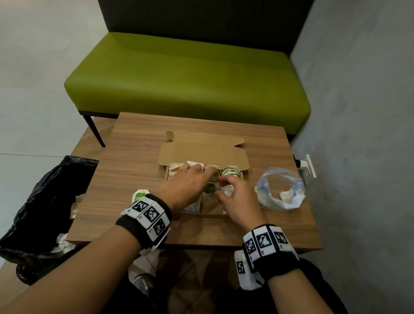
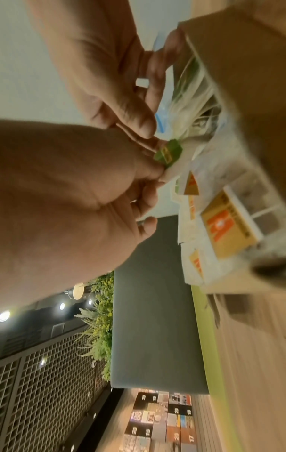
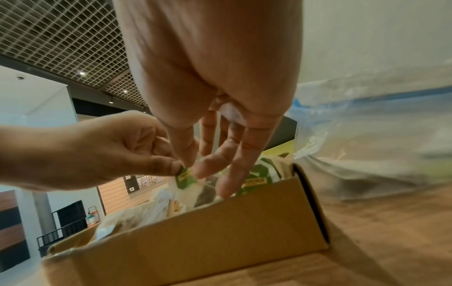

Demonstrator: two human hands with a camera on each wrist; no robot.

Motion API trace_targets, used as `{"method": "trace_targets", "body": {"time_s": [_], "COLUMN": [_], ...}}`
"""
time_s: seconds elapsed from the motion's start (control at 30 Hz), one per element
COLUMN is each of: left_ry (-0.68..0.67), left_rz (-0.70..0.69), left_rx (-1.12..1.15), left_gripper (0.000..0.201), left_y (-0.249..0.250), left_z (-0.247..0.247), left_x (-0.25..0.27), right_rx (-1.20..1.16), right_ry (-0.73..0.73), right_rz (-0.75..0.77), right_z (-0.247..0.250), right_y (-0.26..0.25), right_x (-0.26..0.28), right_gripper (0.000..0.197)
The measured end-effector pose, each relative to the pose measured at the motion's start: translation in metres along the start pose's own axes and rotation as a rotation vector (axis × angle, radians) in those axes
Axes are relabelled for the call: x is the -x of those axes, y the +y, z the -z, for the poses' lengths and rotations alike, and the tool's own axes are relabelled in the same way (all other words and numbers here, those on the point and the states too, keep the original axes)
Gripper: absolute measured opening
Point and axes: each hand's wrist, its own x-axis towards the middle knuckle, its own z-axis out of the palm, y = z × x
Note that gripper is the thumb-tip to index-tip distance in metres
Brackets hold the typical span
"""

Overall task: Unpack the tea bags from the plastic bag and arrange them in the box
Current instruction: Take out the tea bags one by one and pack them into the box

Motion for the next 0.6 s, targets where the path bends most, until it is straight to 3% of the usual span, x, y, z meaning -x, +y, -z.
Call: {"method": "trace_targets", "body": {"time_s": [0.2,0.3,0.4,0.6], "left_ry": [0.094,0.158,0.166,0.142], "left_rz": [0.023,0.104,0.136,0.19], "left_rx": [0.35,0.539,0.545,0.486], "left_gripper": [0.048,0.038,0.018,0.015], "left_y": [-0.009,-0.012,-0.014,-0.012], "left_z": [0.002,0.005,0.005,0.003], "left_x": [0.003,0.002,-0.001,-0.01], "right_rx": [-0.16,-0.348,-0.486,-0.495], "right_ry": [0.021,0.045,0.047,0.122], "right_rz": [-0.088,-0.173,-0.229,-0.249], "right_z": [-0.01,-0.007,-0.004,-0.003], "right_y": [0.001,-0.003,-0.006,-0.007], "right_x": [-0.002,-0.001,0.001,0.004], "right_gripper": [0.005,0.008,0.003,0.009]}}
